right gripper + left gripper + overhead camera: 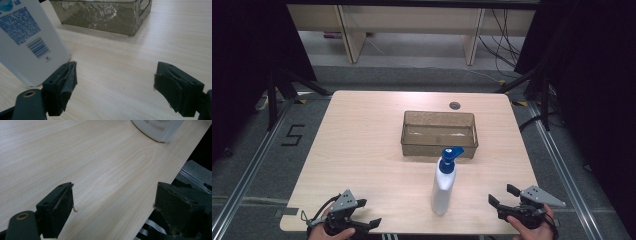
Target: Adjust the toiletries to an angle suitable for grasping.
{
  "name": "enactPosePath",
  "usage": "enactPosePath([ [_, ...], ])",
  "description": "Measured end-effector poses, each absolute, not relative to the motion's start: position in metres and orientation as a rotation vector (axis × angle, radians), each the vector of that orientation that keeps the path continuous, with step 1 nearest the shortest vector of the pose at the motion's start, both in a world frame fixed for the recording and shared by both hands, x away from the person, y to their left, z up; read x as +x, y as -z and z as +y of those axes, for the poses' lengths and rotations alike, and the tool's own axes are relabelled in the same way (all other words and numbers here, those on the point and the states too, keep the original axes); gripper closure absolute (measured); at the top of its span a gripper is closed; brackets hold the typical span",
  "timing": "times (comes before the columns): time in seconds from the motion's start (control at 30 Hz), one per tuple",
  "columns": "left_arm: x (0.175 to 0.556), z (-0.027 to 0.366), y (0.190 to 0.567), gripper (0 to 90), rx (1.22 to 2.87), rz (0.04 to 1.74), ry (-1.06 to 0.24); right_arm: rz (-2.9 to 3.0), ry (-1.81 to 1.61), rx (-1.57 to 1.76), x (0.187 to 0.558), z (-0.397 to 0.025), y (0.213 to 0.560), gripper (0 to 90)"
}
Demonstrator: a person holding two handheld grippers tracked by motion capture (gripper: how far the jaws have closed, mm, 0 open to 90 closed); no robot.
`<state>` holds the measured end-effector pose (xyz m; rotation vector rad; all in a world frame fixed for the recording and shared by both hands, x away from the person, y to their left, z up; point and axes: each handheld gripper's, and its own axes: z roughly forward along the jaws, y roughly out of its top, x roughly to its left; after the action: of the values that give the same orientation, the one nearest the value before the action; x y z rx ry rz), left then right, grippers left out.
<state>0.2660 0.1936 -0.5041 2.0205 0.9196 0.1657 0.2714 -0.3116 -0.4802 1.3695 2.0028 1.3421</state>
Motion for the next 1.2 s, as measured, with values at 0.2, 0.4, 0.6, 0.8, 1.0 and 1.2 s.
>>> enactPosePath([
  [0.2,0.266,0.193,0.504,14.9,2.01,0.927,-0.166,1.983,-1.346,1.317,0.272,-0.315,0.478,19.4],
  [0.4,0.266,0.194,0.504,15.0,2.023,0.917,-0.168,1.956,-1.392,1.325,0.271,-0.315,0.477,21.1],
  [0.6,0.266,0.194,0.505,15.0,2.017,0.922,-0.171,1.955,-1.416,1.276,0.27,-0.312,0.471,20.7],
  [0.8,0.266,0.194,0.505,15.0,2.017,0.921,-0.17,1.968,-1.459,1.255,0.267,-0.303,0.466,20.4],
  [1.0,0.266,0.194,0.505,15.0,2.012,0.925,-0.168,1.958,-1.485,1.226,0.264,-0.3,0.456,20.0],
  [1.2,0.266,0.193,0.505,15.0,2.015,0.933,-0.165,1.939,-1.558,1.211,0.26,-0.291,0.442,19.7],
])
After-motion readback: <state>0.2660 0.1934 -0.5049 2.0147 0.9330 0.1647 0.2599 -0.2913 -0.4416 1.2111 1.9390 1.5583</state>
